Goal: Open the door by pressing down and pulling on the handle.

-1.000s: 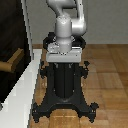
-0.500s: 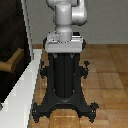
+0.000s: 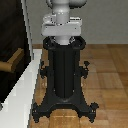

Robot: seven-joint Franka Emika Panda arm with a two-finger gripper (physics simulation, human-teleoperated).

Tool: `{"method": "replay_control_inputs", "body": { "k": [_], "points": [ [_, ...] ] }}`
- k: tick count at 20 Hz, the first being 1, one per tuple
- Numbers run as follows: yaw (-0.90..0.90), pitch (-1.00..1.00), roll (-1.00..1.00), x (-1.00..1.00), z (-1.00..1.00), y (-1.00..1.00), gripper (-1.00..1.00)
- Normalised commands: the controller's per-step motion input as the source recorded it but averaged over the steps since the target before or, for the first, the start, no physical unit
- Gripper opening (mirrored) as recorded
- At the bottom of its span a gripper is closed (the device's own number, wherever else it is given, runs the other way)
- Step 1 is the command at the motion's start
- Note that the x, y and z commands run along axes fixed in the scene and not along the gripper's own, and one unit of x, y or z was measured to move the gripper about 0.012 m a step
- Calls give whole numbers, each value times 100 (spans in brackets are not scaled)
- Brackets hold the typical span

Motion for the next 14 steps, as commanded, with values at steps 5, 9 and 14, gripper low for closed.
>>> {"method": "replay_control_inputs", "body": {
  "k": [5, 9, 14],
  "points": [
    [0, 0, 0, 0, 0, -80, 100],
    [0, 0, 0, 0, 0, -100, 100],
    [0, 0, 0, 0, 0, -100, 100]
  ]
}}
